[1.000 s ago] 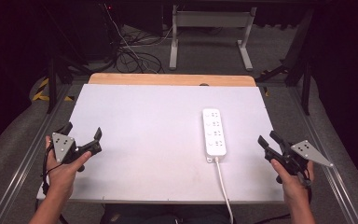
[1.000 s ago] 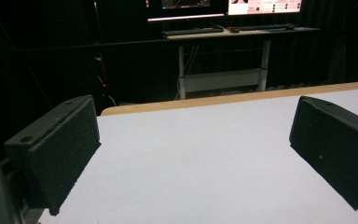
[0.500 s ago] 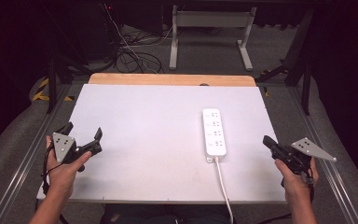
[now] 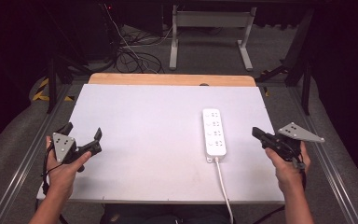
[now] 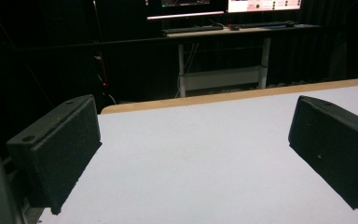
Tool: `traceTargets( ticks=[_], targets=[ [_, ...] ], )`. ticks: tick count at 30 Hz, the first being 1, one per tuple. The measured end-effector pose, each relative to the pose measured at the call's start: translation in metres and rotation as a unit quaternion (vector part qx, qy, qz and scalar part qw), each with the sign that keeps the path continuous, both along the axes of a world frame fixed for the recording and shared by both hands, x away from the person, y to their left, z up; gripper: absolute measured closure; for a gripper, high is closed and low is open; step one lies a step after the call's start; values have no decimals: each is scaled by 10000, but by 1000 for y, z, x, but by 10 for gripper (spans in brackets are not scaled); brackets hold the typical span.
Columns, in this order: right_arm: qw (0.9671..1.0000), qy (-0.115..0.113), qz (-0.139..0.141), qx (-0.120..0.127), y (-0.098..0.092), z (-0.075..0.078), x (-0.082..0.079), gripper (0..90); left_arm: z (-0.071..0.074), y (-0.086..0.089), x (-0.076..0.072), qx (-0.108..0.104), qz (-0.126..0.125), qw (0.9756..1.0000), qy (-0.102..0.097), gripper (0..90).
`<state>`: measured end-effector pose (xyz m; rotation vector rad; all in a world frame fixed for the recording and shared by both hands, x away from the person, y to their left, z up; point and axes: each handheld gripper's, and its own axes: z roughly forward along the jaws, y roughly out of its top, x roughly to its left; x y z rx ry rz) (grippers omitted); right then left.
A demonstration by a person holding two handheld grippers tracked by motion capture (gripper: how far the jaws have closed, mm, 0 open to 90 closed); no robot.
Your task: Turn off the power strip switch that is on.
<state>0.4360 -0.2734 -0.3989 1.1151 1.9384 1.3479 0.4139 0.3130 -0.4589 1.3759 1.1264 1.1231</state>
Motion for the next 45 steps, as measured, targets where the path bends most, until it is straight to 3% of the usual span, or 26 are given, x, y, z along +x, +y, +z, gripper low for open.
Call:
traceTargets(
  ticks=[5, 12, 21, 22, 24, 40, 45],
  targets=[
    [9995, 162, 207, -186, 15, -1, 9, 900, 0, 1, -1, 6, 26, 10000, 13, 28],
    [9949, 514, 616, -608, 51, -7, 34, 900, -1, 2, -1, 31, 21, 10000, 28, 28],
    [9832, 1010, 1054, -1099, 88, -25, 51, 900, -2, 3, -3, 78, 28, 10000, 40, 28],
    [9832, 1010, 1054, -1099, 88, -25, 51, 900, -2, 3, -3, 87, 30, 10000, 32, 28],
    [9791, 1122, 1150, -1245, 97, -31, 55, 900, -2, 3, -3, 92, 28, 9999, 38, 28],
    [9699, 1455, 1129, -1591, 108, -49, 63, 900, -3, 3, -3, 120, 10, 9999, 66, 30],
    [9708, 1433, 1124, -1561, 108, -50, 63, 900, -3, 2, -3, 119, 6, 9999, 64, 30]
  ],
)
